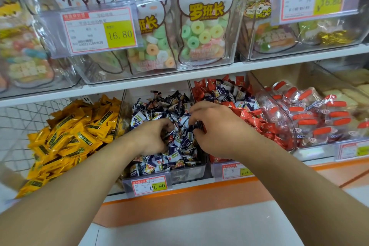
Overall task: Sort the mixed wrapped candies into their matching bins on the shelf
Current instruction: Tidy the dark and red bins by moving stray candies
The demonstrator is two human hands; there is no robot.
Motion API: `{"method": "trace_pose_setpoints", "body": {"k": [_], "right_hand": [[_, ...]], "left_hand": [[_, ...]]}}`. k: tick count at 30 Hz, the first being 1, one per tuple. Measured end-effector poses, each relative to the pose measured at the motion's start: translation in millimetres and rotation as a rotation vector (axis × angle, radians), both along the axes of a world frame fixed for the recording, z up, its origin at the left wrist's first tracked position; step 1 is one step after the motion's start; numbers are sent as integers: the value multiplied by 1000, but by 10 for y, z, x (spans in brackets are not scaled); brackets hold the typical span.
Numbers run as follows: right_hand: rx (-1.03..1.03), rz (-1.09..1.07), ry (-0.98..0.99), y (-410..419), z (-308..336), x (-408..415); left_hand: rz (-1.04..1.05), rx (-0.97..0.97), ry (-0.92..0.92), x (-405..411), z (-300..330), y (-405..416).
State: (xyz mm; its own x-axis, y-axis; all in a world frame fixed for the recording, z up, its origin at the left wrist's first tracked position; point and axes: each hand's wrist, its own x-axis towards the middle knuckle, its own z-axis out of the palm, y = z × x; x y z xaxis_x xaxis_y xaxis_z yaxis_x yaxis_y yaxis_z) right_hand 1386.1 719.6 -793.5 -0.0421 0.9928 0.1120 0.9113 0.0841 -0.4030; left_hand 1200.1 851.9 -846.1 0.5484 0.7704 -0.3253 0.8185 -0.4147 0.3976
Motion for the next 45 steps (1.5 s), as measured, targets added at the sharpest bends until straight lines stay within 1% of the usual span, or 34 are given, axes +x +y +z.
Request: {"method": "trace_pose_setpoints", "body": {"k": [5,7,13,18,24,34,39,45], "right_hand": [[-2,1,-8,8,9,-4],[-8,1,-10,13,12,-4],[-7,-2,-16,9,14,-3],[-8,-2,-18,5,4,-8],[-8,-7,-7,21,-1,-11],[-13,-8,-11,15,11,-10],[-16,-5,-19,12,22,-36],[-20,-2,-17,18,15,-31]], "left_hand": [[7,-64,-63,-10,-43,-3],[3,-53,-73,-3,-70,-13],[-43,44,23,31,-160,-66],[-51,-6,21,12,-142,-77],[-22,-103,-25,-31,-110,-144],[-8,-151,-80,-111,115,-254],[-19,-140,-116,-145,87,-289],[-39,-101,-26,-142,53,-336]]}}
